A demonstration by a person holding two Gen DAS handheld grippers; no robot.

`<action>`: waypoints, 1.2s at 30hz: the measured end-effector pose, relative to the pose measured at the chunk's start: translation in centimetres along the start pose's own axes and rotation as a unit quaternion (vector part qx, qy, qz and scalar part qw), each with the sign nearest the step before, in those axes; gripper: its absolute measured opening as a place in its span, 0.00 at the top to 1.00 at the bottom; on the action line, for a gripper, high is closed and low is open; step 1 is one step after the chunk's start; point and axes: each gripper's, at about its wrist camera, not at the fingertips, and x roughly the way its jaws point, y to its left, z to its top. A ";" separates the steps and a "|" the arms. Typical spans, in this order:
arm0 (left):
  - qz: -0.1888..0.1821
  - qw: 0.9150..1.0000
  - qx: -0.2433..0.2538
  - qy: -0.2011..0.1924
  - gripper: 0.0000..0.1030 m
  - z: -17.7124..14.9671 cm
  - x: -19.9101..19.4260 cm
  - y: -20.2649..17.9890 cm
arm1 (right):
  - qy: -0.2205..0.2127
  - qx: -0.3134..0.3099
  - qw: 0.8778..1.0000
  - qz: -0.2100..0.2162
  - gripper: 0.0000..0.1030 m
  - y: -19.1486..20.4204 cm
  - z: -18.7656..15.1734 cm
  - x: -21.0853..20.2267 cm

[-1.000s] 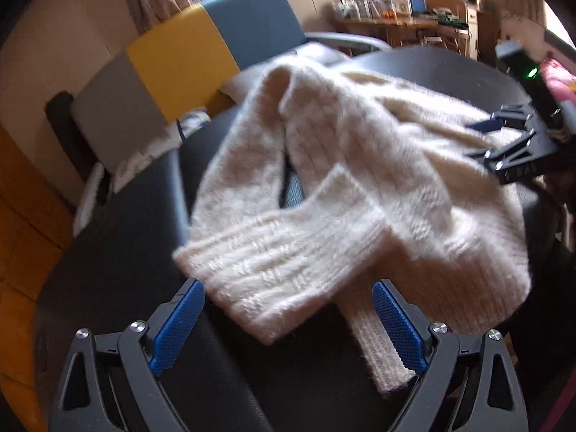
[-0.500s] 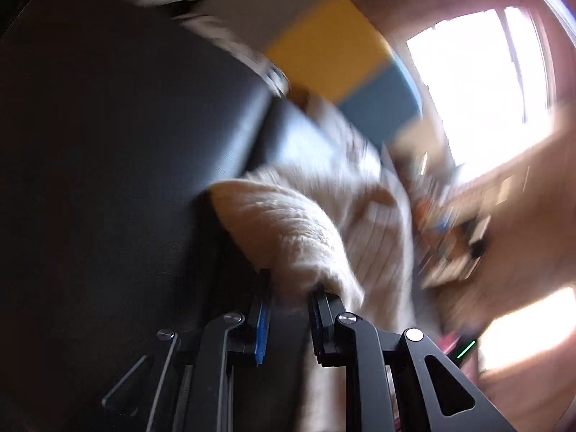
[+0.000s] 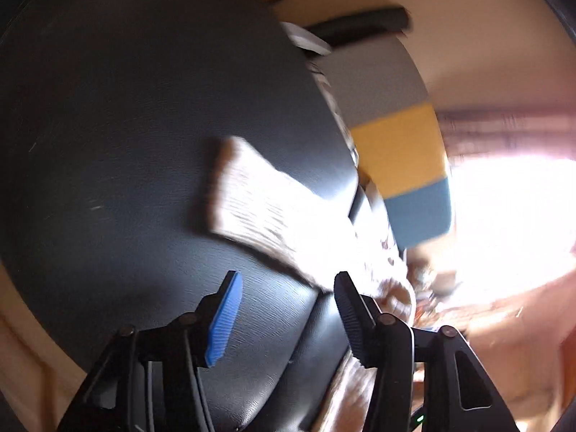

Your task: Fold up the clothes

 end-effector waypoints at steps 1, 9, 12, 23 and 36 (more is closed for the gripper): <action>0.000 1.000 0.026 0.010 0.41 -0.2 0.6 -1.4 | 0.005 0.002 1.000 0.009 0.20 -0.2 0.2 -0.2; 0.001 0.960 0.248 0.132 0.34 -8.2 8.6 -13.7 | -0.033 0.083 0.994 0.062 0.25 -6.2 3.0 -4.3; 0.024 0.944 0.282 0.170 0.34 -11.8 11.5 -15.4 | 0.010 0.093 0.995 0.043 0.25 -8.5 4.1 -2.7; 0.063 0.917 0.331 0.213 0.33 -15.7 14.0 -15.5 | 0.039 0.016 0.999 0.008 0.81 -7.8 3.1 1.0; 0.120 0.850 0.470 0.205 0.33 -19.4 14.5 -16.4 | 0.068 -0.022 0.988 -0.134 0.90 -13.4 4.2 1.3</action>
